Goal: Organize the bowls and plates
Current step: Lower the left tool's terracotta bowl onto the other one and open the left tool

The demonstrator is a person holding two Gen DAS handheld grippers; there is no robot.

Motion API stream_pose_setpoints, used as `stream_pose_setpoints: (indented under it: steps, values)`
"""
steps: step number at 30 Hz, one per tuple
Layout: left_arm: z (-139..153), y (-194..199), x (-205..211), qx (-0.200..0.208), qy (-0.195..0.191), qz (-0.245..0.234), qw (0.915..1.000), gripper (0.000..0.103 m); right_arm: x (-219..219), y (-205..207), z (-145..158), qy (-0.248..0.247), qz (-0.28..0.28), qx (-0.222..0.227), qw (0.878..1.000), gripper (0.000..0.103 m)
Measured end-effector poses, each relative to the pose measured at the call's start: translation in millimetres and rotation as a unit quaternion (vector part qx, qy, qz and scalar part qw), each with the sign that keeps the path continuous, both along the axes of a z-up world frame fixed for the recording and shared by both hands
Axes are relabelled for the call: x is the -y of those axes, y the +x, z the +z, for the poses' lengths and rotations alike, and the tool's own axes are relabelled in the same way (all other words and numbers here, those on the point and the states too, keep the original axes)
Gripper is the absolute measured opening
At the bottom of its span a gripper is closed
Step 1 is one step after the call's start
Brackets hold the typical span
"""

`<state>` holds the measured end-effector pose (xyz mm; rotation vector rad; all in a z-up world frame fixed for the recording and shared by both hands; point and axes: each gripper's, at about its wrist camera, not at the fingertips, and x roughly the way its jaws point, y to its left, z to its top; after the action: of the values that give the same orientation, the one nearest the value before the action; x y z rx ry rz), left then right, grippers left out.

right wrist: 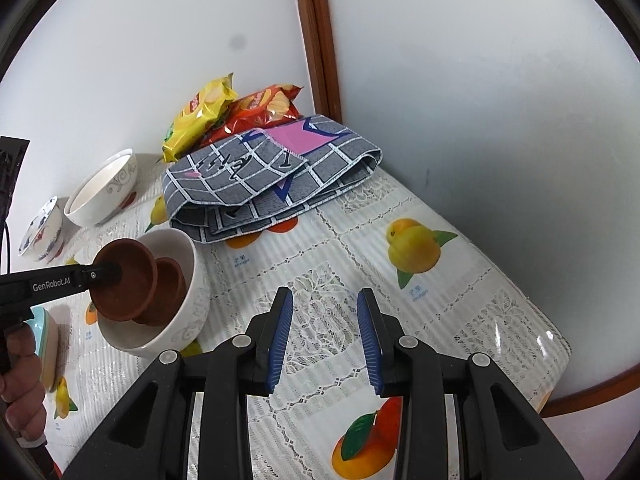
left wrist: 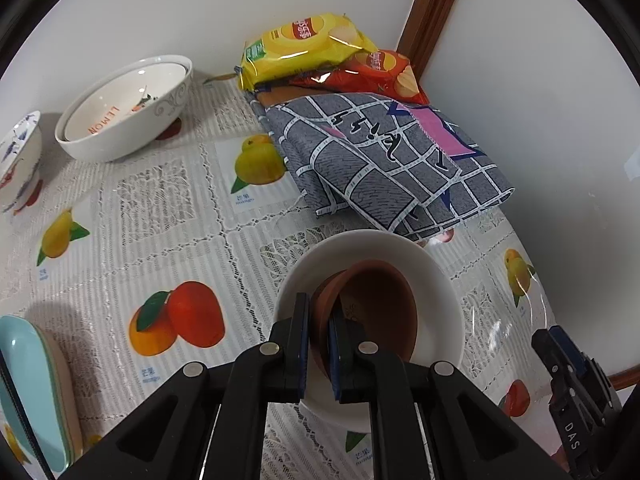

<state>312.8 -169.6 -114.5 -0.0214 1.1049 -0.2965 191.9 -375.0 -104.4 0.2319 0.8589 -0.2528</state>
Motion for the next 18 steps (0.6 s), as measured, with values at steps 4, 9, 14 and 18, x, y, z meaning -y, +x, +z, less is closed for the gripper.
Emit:
stream_pose_setpoints:
  steps: [4, 9, 14, 18]
  values:
    - [-5, 3, 2, -0.003, -0.003, 0.000, 1.0000, 0.009, 0, 3, -5, 0.000, -0.001, -0.015, 1.000, 0.033]
    - [-10, 6, 1, -0.009, -0.008, 0.003, 0.9999, 0.009, -1, 4, -7, -0.001, 0.003, -0.019, 1.000, 0.033]
    - [-14, 8, 3, -0.014, -0.015, 0.002, 0.9998, 0.009, -3, 5, -8, -0.003, 0.007, -0.022, 1.000, 0.033]
    - [-15, 8, 5, -0.017, -0.020, -0.001, 0.9996, 0.009, -6, 6, -9, -0.006, 0.011, -0.025, 1.000, 0.033]
